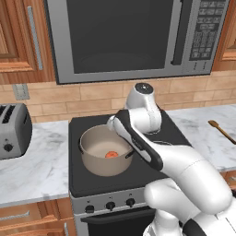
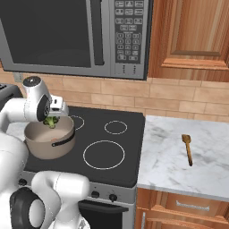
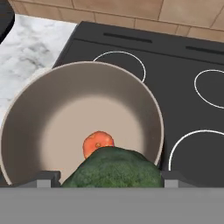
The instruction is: Put the broccoli and squash in the pot. Retrieve the spatula and lightly stir the vegetables in the pot.
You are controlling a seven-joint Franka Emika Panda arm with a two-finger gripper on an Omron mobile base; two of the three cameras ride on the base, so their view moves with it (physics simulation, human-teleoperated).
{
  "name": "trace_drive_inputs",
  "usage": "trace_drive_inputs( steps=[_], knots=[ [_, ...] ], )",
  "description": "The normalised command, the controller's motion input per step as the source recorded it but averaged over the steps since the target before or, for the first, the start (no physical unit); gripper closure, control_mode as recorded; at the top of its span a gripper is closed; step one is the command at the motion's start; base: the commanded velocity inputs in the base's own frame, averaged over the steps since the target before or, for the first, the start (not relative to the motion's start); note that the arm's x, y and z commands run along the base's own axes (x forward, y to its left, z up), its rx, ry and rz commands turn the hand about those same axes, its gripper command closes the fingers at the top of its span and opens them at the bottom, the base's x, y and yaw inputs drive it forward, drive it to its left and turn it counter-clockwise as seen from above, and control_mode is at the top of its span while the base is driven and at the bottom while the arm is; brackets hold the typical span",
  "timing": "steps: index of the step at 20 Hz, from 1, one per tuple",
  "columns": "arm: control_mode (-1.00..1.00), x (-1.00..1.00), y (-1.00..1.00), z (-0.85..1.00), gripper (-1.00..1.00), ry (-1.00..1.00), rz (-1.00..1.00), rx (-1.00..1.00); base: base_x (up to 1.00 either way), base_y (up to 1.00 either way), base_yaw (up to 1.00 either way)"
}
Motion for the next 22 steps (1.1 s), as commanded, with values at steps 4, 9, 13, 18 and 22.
trace_drive_inputs(
  steps=[4, 9, 13, 18, 22],
  knots=[
    [-1.00, 0.03, 0.12, -0.09, 1.00, 0.07, 0.03, 0.00, 0.00, 0.00, 0.00],
    [-1.00, 0.06, 0.00, -0.16, 1.00, 0.10, 0.00, 0.00, 0.00, 0.00, 0.00],
    [-1.00, 0.09, 0.00, -0.52, 1.00, 0.10, 0.00, 0.00, 0.00, 0.00, 0.00],
    [-1.00, 0.11, 0.08, -0.24, 1.00, 0.05, 0.00, 0.00, 0.00, 0.00, 0.00],
    [-1.00, 0.11, 0.18, -0.02, 1.00, 0.00, 0.00, 0.00, 0.00, 0.00, 0.00]
  ],
)
